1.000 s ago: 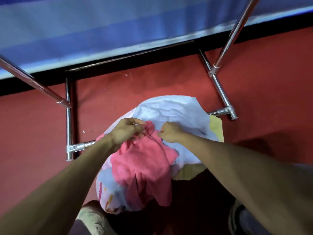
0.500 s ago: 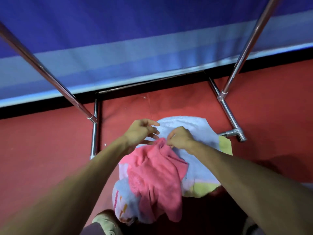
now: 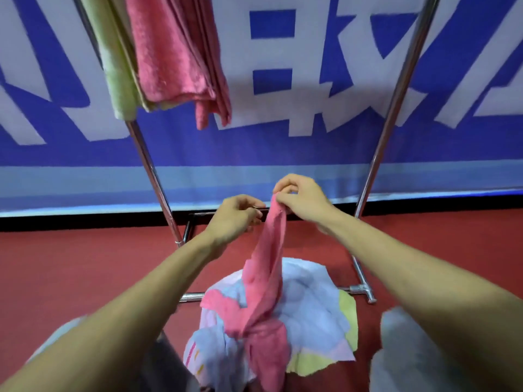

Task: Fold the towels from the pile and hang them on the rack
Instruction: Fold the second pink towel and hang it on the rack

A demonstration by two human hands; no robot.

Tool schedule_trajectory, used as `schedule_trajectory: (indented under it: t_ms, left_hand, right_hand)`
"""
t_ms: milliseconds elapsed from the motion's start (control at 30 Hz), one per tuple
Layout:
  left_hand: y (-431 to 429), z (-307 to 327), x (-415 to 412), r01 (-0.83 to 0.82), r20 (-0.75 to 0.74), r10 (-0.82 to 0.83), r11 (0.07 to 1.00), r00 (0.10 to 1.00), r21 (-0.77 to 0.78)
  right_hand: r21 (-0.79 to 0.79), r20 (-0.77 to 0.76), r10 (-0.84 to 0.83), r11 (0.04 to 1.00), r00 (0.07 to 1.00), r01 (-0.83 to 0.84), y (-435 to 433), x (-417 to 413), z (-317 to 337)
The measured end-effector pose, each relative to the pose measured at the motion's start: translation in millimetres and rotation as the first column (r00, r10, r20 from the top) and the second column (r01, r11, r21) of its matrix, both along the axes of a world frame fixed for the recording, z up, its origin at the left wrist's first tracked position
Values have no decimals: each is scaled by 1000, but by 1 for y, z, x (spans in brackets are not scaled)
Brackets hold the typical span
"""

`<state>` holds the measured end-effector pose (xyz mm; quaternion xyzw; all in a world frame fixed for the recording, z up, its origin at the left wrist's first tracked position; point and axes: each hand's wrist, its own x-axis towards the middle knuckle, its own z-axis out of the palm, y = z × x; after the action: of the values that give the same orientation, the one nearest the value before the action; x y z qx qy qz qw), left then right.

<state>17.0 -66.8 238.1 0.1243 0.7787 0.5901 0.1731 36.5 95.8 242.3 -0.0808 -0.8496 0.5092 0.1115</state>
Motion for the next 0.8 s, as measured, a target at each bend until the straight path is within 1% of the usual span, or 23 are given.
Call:
schedule_trajectory:
  t_ms: [67, 133, 167, 233, 333, 400, 433, 500, 533, 567, 633, 700, 767, 800]
  left_hand:
    - [0, 7, 11, -64, -7, 64, 995, 998, 82]
    - [2, 11, 19, -103, 51, 96, 981, 994, 166]
    - [3, 13, 20, -103, 77, 91, 980, 993, 173]
    - [5, 16, 18, -83, 69, 75, 989, 995, 122]
    - [8, 20, 13, -12, 19, 10, 996, 1000, 88]
    - [9, 20, 12, 78, -40, -77, 996, 996, 38]
    - [10, 20, 12, 147, -86, -146, 989, 986, 13]
    - [13, 21, 11, 299, -177, -303, 953, 936, -51]
    - [15, 21, 12, 337, -209, -347, 938, 914, -85]
    - [16, 21, 12, 339, -227, -355, 935, 907, -105]
    - [18, 22, 14, 304, -245, -317, 948, 916, -88]
    - [19, 21, 18, 318, -287, -332, 943, 899, -94]
    - [18, 15, 19, 374, -323, -422, 905, 847, -200]
    - [17, 11, 20, 415, -309, -483, 871, 819, -262]
  right_hand:
    - [-61, -56, 23, 998, 998, -27, 2, 9, 22]
    - [-150, -91, 57, 986, 994, -70, 2, 20, 30]
    - [-181, -104, 66, 980, 992, -84, 2, 25, 31]
    - [-231, -122, 91, 966, 988, -117, -1, 30, 30]
    - [-230, -151, 185, 949, 971, -217, -5, 29, 33]
    - [-240, -170, 207, 940, 963, -245, -4, 30, 33]
    - [-246, -180, 203, 938, 962, -244, -2, 31, 34]
    - [-267, -203, 178, 936, 963, -230, 4, 33, 35]
    - [-291, -215, 159, 931, 964, -219, 8, 34, 37]
    - [-326, -228, 136, 922, 964, -208, 11, 37, 38]
    - [-403, -253, 83, 897, 964, -183, 17, 43, 41]
    - [-477, -272, 38, 862, 962, -169, 23, 49, 44]
    - [-561, -288, -2, 811, 958, -167, 28, 55, 49]
    - [-600, -291, -27, 783, 956, -161, 31, 56, 52]
